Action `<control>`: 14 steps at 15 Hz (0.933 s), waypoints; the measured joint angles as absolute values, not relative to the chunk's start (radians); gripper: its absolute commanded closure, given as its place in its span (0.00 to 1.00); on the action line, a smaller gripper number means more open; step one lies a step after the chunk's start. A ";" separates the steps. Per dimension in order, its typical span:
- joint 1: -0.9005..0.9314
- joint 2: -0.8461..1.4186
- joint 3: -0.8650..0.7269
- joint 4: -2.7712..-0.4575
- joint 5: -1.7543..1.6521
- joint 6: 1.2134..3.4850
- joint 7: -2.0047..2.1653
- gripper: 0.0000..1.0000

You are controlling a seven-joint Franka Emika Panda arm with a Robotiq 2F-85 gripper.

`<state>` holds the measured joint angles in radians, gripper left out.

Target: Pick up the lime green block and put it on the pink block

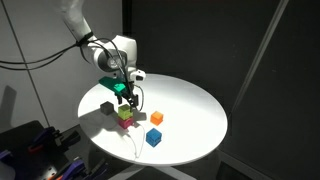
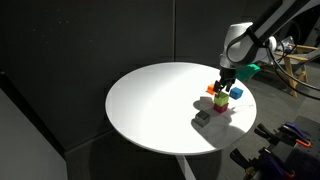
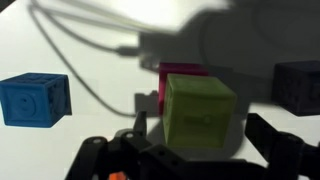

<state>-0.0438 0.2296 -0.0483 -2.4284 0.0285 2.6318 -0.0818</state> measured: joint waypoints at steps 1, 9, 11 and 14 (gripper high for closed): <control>-0.044 0.230 -0.048 -2.429 0.028 2.632 -0.082 0.00; -0.012 0.182 -0.044 -2.408 0.020 2.507 -0.020 0.00; 0.005 0.163 -0.034 -2.389 0.020 2.469 0.009 0.00; 0.022 0.128 -0.017 -2.373 0.020 2.441 0.037 0.00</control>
